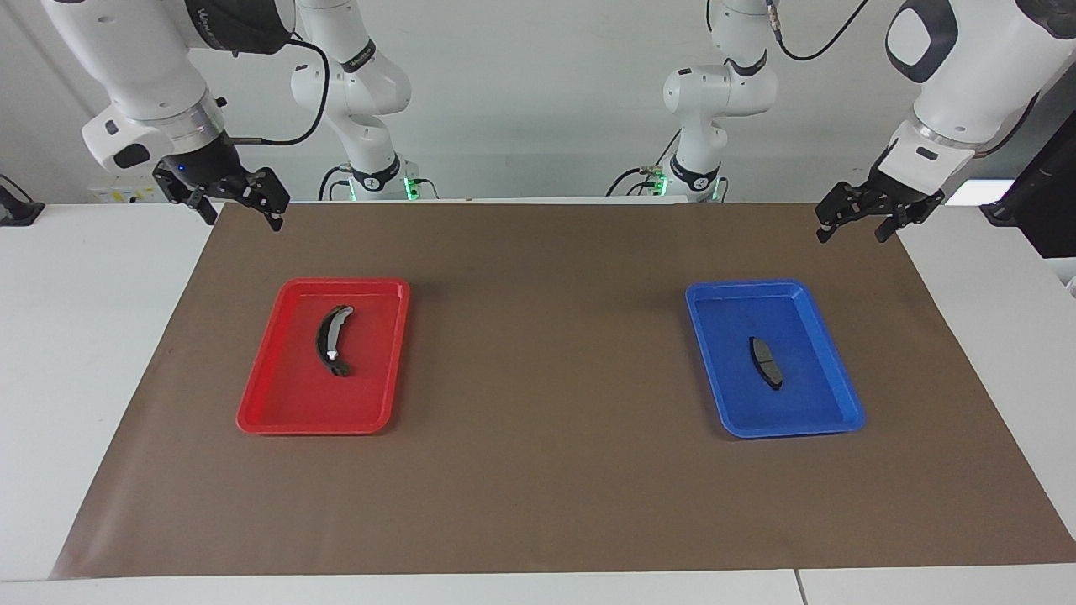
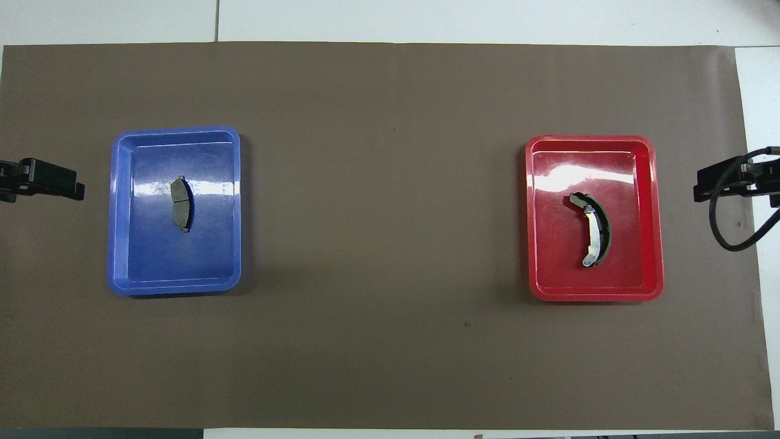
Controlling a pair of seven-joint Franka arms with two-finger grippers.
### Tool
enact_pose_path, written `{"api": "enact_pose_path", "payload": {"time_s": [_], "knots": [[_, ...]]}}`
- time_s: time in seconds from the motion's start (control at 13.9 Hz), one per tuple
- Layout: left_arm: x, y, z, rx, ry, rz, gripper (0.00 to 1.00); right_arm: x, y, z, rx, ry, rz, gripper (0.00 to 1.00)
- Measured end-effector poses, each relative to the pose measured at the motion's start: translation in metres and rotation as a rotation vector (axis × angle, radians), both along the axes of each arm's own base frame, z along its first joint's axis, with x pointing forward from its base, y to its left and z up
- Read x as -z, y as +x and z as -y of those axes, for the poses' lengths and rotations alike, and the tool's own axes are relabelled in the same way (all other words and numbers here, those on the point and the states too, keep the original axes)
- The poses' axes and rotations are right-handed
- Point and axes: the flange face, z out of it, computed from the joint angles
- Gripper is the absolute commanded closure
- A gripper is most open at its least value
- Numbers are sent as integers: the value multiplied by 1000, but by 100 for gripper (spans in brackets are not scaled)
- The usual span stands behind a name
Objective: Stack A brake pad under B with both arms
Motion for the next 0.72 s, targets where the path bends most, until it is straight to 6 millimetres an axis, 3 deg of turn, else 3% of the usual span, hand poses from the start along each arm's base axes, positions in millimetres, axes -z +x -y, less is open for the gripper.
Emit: {"api": "enact_pose_path", "payload": {"time_s": [0.72], "knots": [[1,0,0,0,0,-3,1,3,1,-1,-3,-2,-1,0]]}}
